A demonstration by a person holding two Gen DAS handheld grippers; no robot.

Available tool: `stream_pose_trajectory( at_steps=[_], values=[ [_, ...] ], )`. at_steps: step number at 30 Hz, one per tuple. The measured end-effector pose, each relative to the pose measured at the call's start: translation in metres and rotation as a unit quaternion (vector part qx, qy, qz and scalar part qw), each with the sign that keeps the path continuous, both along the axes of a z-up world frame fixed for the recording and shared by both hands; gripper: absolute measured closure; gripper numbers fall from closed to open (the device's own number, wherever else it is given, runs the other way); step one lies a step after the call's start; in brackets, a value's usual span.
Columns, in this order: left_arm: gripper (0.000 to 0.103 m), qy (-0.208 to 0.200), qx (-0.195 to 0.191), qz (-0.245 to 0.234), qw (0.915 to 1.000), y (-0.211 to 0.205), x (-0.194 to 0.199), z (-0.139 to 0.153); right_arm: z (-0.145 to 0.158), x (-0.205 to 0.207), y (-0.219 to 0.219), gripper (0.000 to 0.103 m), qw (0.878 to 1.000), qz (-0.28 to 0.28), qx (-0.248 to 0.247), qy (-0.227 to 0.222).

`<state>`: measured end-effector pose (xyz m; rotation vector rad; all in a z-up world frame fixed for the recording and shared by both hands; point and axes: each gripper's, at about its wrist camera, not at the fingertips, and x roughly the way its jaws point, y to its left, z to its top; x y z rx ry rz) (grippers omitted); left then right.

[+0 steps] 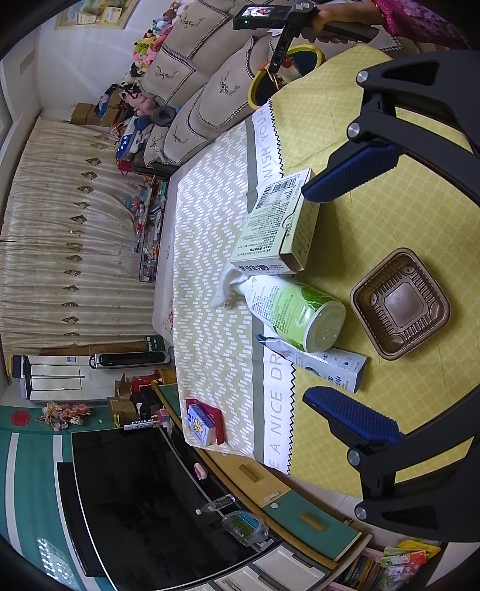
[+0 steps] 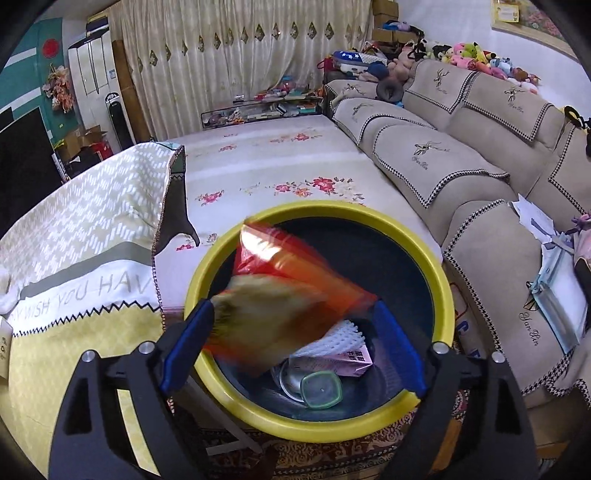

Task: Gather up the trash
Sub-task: 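Carry the red wrapper over the bin and open the right gripper, then grasp the brown plastic tray by its rim with the left gripper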

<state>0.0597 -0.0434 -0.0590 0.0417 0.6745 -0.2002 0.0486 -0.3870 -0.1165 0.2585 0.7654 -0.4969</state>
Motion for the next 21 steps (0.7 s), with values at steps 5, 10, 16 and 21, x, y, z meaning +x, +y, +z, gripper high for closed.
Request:
stream_pose_trajectory(
  at_steps=[5, 10, 16, 21],
  values=[
    [0.005, 0.003, -0.001, 0.001, 1.0000, 0.000, 0.001, -0.002, 0.003, 0.000, -0.001, 0.020, 1.000, -0.003, 0.001, -0.001],
    [0.005, 0.006, -0.001, 0.002, 1.0000, 0.001, 0.001, -0.004, 0.007, -0.001, 0.002, 0.020, 1.000, -0.001, 0.003, -0.005],
    [0.005, 0.019, 0.014, 0.002, 0.9997, 0.001, -0.005, -0.012, 0.015, -0.005, 0.009, 0.019, 1.000, 0.006, 0.005, -0.018],
    [0.005, 0.053, 0.015, 0.000, 0.9985, 0.000, -0.007, -0.033, 0.018, -0.005, 0.018, 0.019, 1.000, 0.018, 0.007, -0.023]
  ],
)
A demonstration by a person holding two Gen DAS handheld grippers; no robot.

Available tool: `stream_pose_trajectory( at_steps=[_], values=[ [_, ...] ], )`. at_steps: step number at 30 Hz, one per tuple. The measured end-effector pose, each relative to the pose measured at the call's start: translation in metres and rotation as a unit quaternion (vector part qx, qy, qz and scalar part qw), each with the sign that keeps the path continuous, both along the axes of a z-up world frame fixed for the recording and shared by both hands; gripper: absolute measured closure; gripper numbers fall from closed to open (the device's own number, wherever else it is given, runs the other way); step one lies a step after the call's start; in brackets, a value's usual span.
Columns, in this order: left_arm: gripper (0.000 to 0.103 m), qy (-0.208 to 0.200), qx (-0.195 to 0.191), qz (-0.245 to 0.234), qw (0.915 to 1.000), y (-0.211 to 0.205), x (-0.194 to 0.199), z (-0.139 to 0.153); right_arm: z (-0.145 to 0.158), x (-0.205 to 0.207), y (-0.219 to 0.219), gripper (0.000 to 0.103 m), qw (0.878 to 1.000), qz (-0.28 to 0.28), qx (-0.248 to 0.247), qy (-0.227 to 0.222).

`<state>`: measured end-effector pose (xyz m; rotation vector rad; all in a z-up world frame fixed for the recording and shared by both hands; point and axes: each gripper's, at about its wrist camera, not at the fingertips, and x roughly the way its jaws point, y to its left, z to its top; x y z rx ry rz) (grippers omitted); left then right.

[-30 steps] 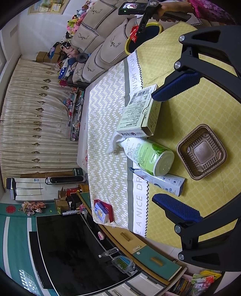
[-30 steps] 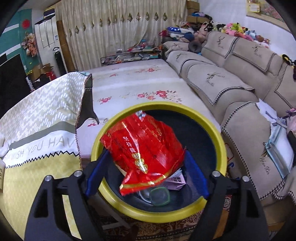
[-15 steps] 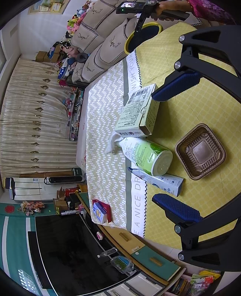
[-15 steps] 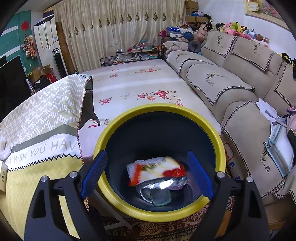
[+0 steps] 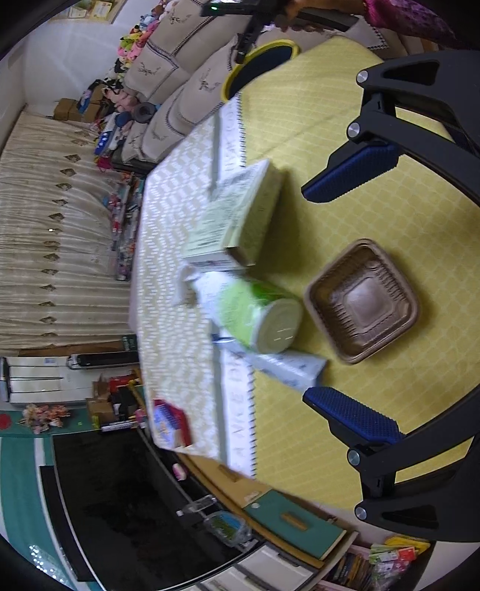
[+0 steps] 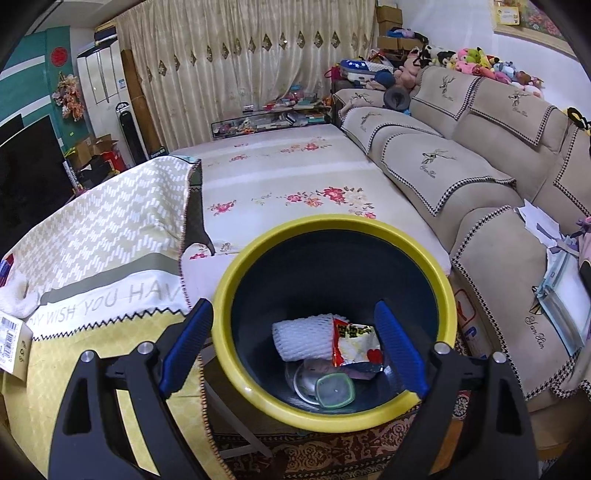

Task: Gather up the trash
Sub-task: 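Grasp the brown plastic tray by its rim with the left gripper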

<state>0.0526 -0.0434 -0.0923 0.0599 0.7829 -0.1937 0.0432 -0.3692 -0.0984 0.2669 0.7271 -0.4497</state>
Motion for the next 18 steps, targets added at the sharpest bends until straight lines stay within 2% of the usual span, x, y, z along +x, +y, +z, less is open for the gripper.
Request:
stream_pose_trajectory(
  at_steps=[10, 18],
  values=[
    [0.005, 0.047, 0.000, 0.035, 0.9983, 0.002, 0.010, -0.036, 0.001, 0.005, 0.018, 0.018, 1.000, 0.024, -0.003, 0.003],
    [0.005, 0.060, 0.006, 0.043, 0.9973, 0.003, 0.018, -0.044, 0.000, 0.005, 0.018, 0.018, 1.000, 0.028, 0.000, 0.005]
  ],
)
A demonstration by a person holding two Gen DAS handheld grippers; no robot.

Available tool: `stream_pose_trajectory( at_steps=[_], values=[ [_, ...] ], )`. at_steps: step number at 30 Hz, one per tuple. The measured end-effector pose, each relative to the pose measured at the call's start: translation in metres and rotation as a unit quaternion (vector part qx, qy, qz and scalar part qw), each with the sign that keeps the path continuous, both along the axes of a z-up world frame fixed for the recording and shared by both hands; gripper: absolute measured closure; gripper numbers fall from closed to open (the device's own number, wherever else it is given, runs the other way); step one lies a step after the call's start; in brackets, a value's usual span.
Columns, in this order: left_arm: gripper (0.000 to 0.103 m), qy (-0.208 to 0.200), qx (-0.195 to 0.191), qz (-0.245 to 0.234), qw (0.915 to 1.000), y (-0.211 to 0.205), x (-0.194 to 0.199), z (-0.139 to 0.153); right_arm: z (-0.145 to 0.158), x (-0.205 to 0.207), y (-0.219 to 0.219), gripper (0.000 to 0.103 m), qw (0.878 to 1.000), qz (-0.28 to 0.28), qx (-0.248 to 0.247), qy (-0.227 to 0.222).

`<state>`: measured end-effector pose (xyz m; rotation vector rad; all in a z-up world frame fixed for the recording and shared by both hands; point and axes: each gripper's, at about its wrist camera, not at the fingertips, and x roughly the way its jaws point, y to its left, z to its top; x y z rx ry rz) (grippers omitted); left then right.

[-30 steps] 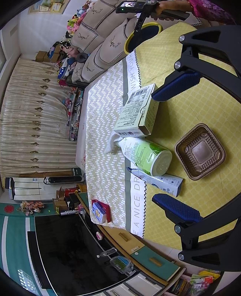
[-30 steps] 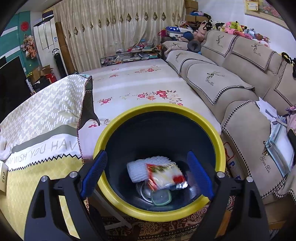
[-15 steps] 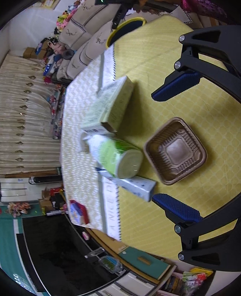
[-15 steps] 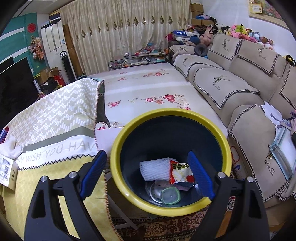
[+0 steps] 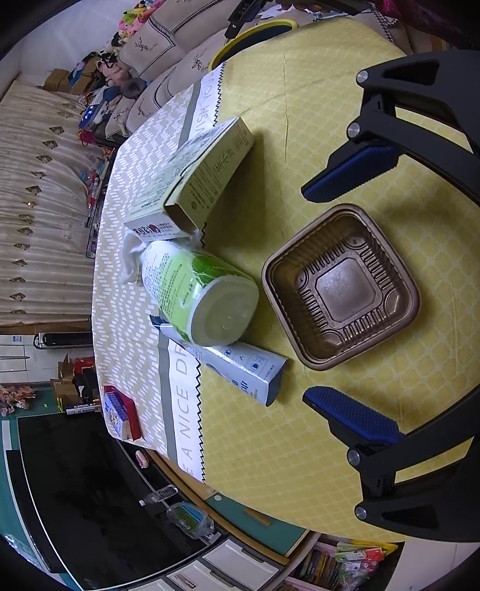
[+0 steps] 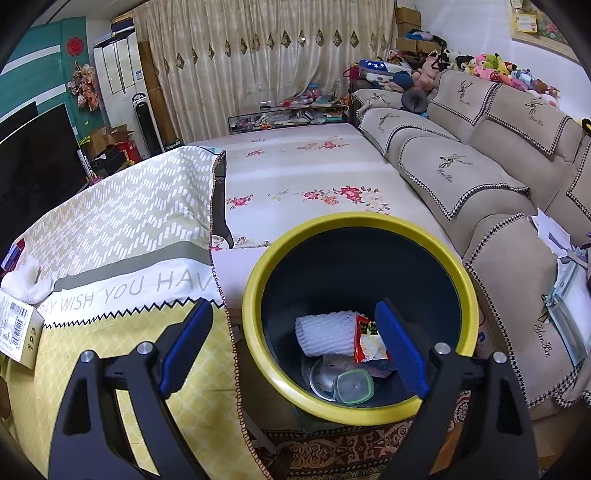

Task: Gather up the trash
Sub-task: 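Grasp the brown plastic tray by its rim with the left gripper, then carry the brown tray over the bin and open the left gripper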

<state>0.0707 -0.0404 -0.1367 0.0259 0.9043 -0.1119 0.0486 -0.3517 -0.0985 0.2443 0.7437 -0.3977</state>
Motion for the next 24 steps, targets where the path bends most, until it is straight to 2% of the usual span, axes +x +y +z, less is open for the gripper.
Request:
stream_pose_trajectory(
  at_steps=[6, 9, 11, 12, 18, 24],
  values=[
    [0.005, 0.012, 0.002, -0.006, 0.9999, -0.004, 0.009, -0.006, -0.002, 0.001, 0.000, 0.018, 1.000, 0.002, 0.002, 0.001],
    [0.010, 0.019, -0.001, -0.009, 0.9998, -0.004, 0.012, -0.008, -0.002, 0.002, 0.000, 0.018, 1.000, 0.002, 0.002, 0.002],
    [0.018, 0.020, 0.000, -0.010, 0.9997, -0.004, 0.014, -0.010, -0.003, 0.002, 0.000, 0.018, 1.000, 0.002, 0.002, 0.002],
    [0.018, 0.021, -0.001, -0.012, 0.9997, -0.004, 0.015, -0.010, -0.003, 0.002, 0.000, 0.018, 1.000, 0.002, 0.002, 0.002],
    [0.021, 0.006, 0.011, -0.040, 0.9991, -0.010, 0.007, -0.004, -0.005, 0.002, 0.002, 0.018, 1.000, 0.004, 0.003, 0.004],
    [0.021, -0.017, -0.006, -0.077, 0.9969, -0.023, -0.005, 0.017, -0.005, 0.002, 0.002, 0.018, 1.000, 0.005, 0.004, 0.003]
  ],
)
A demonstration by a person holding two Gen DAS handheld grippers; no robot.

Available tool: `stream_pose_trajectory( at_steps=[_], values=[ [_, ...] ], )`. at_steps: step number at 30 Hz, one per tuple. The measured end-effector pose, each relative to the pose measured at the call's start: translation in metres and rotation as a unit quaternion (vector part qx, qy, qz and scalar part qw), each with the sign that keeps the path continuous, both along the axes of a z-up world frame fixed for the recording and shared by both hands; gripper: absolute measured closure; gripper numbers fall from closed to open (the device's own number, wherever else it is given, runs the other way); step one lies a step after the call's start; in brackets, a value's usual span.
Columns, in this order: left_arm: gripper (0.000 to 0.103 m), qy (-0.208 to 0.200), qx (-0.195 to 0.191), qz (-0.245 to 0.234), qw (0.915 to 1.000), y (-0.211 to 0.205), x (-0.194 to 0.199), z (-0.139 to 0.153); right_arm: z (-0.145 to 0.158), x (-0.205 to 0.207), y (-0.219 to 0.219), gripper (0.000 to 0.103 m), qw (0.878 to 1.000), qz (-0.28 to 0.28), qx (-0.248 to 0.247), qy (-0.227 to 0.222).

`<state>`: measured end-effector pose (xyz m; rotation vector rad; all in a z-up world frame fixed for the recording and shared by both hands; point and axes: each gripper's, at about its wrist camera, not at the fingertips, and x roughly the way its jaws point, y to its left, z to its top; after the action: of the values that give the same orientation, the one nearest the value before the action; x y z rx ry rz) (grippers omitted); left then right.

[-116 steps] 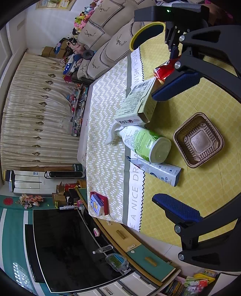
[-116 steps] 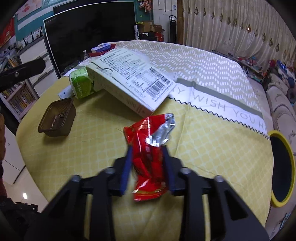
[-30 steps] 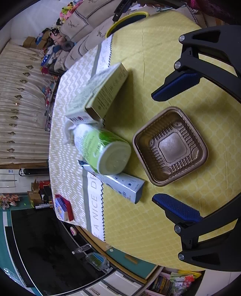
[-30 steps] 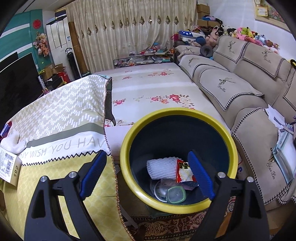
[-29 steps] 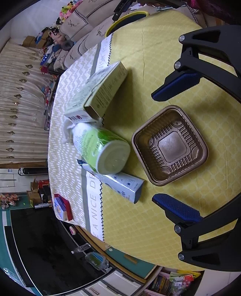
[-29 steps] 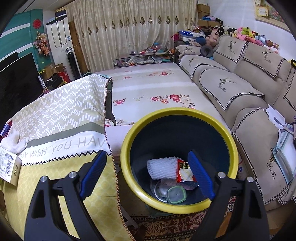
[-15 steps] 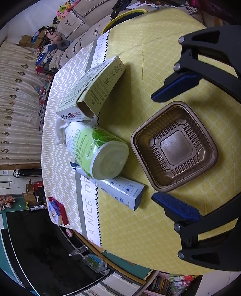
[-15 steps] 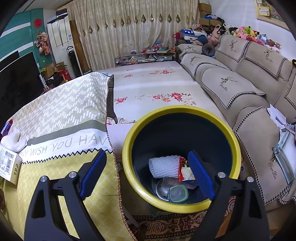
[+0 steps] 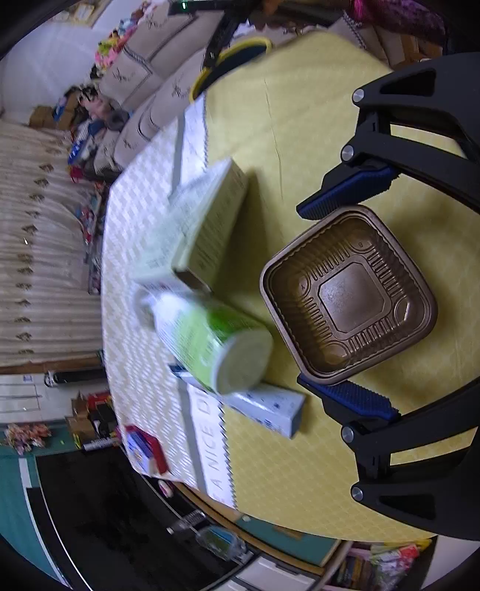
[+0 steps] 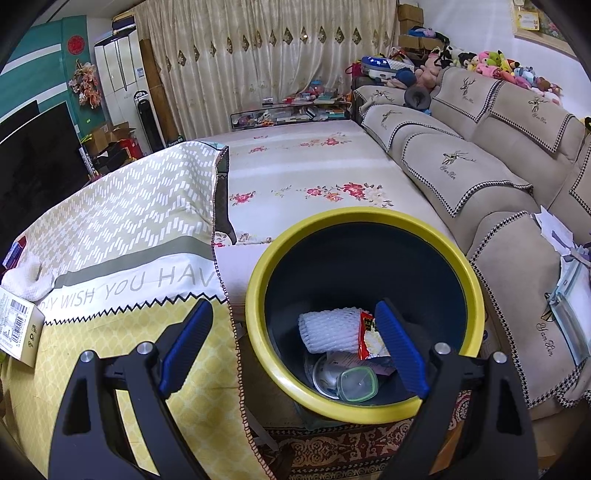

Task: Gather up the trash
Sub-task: 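Carry the brown tray over the bin and open the left gripper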

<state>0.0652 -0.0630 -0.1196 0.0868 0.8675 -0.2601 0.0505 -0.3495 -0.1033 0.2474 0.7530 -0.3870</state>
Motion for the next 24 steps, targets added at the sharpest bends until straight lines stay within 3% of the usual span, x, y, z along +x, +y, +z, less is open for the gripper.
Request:
stream_pose_trajectory(
  at_steps=[6, 15, 24],
  values=[
    [0.021, -0.026, -0.013, -0.037, 0.9989, -0.023, -0.006, 0.026, 0.005, -0.004, 0.000, 0.018, 1.000, 0.000, -0.001, -0.007],
    [0.021, -0.056, -0.023, -0.118, 0.9912, -0.099, 0.010, 0.059, 0.025, -0.028, -0.021, 0.018, 0.999, -0.020, -0.004, -0.038],
    [0.020, -0.047, -0.029, -0.235, 0.9703, -0.219, 0.033, 0.064, 0.037, -0.059, -0.058, 0.018, 0.997, -0.061, -0.019, -0.051]
  ],
)
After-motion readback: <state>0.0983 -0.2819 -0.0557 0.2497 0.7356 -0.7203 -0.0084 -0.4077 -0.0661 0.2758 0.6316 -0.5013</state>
